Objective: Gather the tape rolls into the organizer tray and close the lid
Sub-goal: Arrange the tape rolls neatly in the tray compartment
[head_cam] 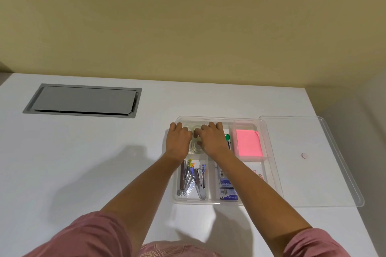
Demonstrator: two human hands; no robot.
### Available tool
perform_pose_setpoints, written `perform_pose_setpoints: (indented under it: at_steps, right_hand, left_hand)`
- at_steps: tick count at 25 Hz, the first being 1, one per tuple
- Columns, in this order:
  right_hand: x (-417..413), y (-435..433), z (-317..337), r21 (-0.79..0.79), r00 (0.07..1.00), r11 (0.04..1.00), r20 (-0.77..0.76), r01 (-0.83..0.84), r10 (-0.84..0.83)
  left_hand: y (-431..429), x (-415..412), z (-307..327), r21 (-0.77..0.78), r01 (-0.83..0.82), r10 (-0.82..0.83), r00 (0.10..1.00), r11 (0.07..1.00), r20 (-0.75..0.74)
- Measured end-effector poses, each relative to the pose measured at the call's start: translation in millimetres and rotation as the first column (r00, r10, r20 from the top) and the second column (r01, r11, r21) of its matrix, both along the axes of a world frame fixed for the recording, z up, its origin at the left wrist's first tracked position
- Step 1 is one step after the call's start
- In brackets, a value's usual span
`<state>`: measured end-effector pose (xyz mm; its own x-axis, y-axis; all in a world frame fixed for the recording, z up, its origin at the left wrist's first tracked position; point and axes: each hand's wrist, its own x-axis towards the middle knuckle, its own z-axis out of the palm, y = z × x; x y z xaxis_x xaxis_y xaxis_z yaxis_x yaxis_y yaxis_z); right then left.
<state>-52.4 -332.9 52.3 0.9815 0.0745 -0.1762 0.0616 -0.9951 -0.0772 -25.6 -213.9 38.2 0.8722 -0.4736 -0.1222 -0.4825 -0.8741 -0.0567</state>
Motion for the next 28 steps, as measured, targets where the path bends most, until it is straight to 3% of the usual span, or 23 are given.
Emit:
perform_pose_setpoints:
  at_steps: [17, 28]
  right_hand:
    - [-3.0, -8.8, -5.9, 0.012, 0.999, 0.999, -0.030, -0.032, 0.033]
    - [-2.2, -2.7, -10.2, -0.085, 0.998, 0.996, 0.063, -0.005, 0.010]
  left_hand:
    - [0.6, 0.8, -1.8, 0.035, -0.009, 0.009, 1.000, 0.999, 0.005]
    - [-0.6, -0.5, -1.8, 0.000, -0.005, 0.005, 1.000, 1.000, 0.020]
